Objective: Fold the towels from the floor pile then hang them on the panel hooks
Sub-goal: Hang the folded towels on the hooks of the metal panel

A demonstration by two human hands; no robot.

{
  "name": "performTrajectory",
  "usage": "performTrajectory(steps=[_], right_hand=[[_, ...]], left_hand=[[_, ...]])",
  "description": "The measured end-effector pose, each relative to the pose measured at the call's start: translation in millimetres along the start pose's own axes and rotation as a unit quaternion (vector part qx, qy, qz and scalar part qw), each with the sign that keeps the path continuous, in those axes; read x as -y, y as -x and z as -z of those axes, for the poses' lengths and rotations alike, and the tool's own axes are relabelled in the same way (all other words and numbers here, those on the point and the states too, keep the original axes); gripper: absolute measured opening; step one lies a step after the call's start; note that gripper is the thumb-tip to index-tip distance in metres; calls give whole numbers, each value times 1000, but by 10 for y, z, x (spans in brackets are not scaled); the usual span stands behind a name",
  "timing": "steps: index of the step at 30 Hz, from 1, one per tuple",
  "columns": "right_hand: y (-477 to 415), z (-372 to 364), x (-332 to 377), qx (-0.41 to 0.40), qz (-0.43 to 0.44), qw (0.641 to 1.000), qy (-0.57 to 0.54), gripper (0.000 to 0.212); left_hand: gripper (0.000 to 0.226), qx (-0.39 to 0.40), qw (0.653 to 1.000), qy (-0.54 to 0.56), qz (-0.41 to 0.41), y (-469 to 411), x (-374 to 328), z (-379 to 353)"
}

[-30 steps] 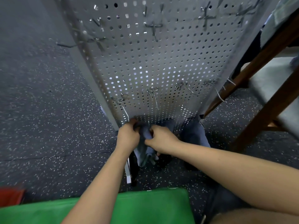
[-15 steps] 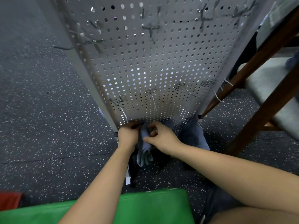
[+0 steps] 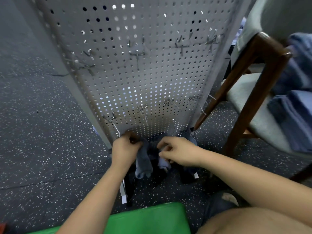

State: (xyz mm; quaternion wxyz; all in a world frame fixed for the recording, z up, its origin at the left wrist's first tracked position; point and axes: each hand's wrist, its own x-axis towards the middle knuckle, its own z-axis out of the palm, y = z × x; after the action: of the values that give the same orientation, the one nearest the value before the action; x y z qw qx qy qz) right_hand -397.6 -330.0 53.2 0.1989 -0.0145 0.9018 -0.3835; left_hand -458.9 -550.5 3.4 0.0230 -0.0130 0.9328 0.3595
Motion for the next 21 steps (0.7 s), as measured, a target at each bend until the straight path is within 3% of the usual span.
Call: performTrajectory(steps=[4,12,21], right_hand=[[509,436,38,-54,4,997,53,17],[1639,1336,90,-186,-30,977,98,8],[2544,2071,-141,-362,-97,919,120,12]], left_hand=[[4,57,996,22,-67,215,-470,-31],[6,198,936,79,-278,730,-1878,-84],[10,185,872,140,-432,1027,-3324,-420]])
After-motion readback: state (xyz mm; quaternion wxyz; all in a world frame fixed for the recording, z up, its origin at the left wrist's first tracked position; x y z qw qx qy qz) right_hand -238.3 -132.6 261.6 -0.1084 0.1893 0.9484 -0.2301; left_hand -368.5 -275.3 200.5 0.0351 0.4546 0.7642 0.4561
